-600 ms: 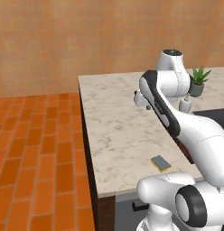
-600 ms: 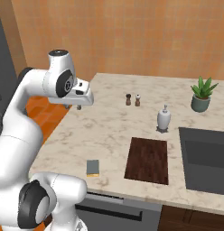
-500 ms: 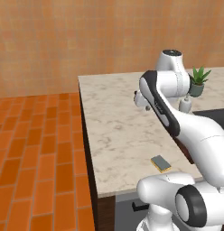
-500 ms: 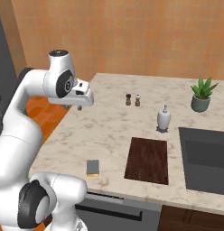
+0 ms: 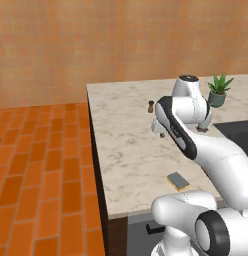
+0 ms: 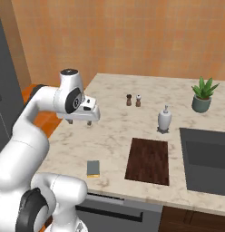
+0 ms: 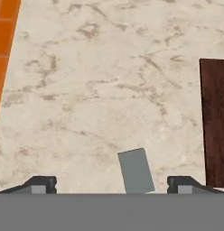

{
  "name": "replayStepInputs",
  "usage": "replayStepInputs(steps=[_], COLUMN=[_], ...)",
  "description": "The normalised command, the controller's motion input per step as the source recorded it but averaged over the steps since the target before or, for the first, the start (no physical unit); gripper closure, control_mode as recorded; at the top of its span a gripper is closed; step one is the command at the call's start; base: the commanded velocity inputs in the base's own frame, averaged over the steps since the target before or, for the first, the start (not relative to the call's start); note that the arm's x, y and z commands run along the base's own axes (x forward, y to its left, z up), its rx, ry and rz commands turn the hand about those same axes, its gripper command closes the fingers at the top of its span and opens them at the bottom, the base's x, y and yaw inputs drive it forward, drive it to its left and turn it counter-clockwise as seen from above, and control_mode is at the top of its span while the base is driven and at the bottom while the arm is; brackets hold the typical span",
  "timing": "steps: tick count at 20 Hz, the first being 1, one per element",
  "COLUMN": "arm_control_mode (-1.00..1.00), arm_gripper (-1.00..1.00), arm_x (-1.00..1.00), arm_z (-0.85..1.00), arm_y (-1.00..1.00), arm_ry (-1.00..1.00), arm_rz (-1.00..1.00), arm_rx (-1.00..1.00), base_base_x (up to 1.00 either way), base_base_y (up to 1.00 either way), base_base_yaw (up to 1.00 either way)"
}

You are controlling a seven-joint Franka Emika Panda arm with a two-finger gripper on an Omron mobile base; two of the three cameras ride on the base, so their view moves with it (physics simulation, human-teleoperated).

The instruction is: Pick up the sponge from the counter and clean the cutting board by briefly scrubbing or pressing down on the cutting board. Once finished, release the sponge.

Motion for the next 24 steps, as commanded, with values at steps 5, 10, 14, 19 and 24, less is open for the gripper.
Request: replayStepInputs(steps=[5, 10, 14, 19, 24], arm_control_mode=[-1.0, -1.0, -1.0, -1.0, -1.0], arm_gripper=[-1.0, -1.0, -1.0, -1.0, -1.0], arm_x=[0.0, 0.0, 0.0, 0.04, -0.04], arm_z=[-1.0, -1.0, -1.0, -0.53, -0.33], arm_y=[-0.35, -0.06, -0.16, -0.03, -0.23], arm_ry=[0.04, 0.01, 0.03, 0.04, 0.03], arm_rz=[0.0, 0.0, 0.0, 0.0, 0.02], arm_rx=[0.0, 0.0, 0.0, -0.01, -0.01], base_base_x=[0.0, 0.0, 0.0, 0.0, 0.0], base_base_y=[0.0, 0.0, 0.0, 0.0, 0.0], base_base_yaw=[0.0, 0.0, 0.0, 0.0, 0.0])
